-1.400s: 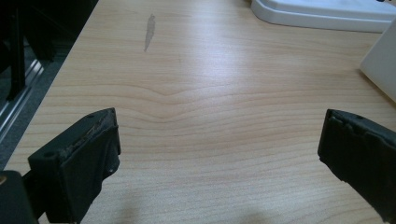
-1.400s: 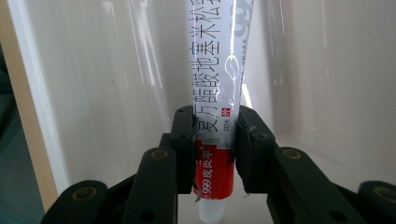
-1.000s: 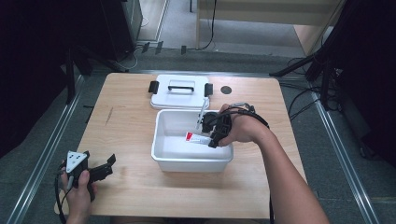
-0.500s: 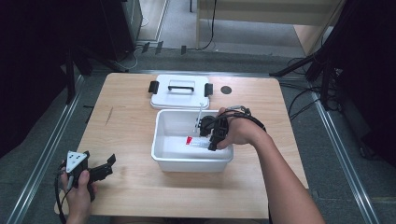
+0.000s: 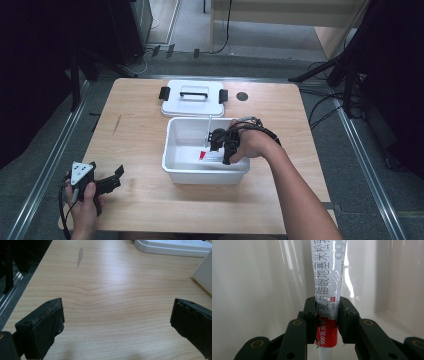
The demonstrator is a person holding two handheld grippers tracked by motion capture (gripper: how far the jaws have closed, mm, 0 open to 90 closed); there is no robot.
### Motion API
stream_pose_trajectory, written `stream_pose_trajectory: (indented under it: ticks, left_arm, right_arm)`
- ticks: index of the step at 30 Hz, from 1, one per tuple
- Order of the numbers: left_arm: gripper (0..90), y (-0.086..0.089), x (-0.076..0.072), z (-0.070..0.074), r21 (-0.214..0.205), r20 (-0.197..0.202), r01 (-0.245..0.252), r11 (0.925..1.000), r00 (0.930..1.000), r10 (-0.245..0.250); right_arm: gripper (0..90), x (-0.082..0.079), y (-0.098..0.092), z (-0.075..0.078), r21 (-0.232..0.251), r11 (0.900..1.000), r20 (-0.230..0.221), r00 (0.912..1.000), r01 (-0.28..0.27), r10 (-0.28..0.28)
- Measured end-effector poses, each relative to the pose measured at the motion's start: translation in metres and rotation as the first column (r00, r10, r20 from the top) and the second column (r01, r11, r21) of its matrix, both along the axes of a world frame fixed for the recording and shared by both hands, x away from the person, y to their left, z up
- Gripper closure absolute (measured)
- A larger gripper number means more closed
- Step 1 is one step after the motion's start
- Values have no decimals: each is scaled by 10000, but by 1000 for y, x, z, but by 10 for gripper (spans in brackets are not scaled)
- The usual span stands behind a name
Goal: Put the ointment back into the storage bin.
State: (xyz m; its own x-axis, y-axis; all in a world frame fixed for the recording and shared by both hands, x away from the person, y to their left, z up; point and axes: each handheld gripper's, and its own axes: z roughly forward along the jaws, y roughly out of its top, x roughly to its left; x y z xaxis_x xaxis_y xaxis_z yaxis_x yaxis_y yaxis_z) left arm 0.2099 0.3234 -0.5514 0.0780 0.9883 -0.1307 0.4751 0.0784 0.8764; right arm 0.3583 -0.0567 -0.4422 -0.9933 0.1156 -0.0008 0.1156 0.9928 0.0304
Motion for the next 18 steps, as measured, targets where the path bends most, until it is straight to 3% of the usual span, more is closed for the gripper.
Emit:
stream_pose_trajectory:
  ticks: [18]
  left_arm:
    - [0, 0, 0, 0, -9, -10, -3, 10000, 10000, 3]
  right_arm:
    - [717, -3, 11, -13, -897, 9958, 51, 9999, -158, 163]
